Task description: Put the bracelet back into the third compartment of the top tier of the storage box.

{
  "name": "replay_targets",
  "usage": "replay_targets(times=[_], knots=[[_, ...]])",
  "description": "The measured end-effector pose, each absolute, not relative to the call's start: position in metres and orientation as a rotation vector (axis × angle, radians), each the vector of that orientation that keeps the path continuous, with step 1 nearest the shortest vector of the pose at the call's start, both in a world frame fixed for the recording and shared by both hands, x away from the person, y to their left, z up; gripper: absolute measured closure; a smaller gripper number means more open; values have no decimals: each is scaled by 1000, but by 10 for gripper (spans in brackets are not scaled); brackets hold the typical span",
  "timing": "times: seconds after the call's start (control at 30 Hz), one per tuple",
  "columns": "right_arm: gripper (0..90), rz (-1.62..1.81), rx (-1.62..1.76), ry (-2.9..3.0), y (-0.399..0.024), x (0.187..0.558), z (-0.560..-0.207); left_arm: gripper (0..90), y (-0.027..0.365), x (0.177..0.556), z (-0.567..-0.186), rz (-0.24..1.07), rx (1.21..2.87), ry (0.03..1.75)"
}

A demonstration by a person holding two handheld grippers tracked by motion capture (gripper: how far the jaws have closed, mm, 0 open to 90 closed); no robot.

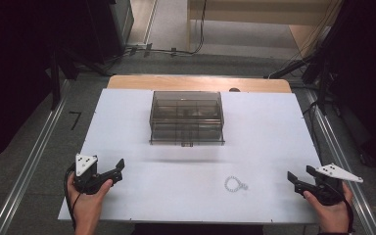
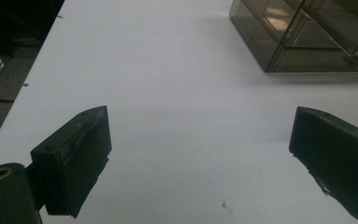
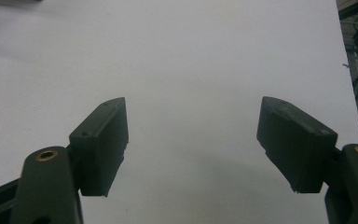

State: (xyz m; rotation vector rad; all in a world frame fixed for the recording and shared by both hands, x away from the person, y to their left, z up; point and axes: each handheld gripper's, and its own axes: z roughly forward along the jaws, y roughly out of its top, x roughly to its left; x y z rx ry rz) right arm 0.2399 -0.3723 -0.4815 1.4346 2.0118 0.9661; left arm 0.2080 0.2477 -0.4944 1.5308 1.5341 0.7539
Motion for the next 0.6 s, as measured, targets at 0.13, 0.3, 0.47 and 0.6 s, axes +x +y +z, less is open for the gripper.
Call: replay_targets(times=[0.13,0.3,0.47,0.6], knots=[[232,967,1435,2012,-372,240,-481,56,248,208,-494,753,1531,1536],[232,974,1422,2019,-371,240,-481,56,247,208,-494,755,1530,1537],[232,971,1425,2020,-370,240,-481,56,248,208,-495,754,1530,1539],[232,969,1421,2026,-368,240,-481,56,248,208,-494,754,1530,1537]])
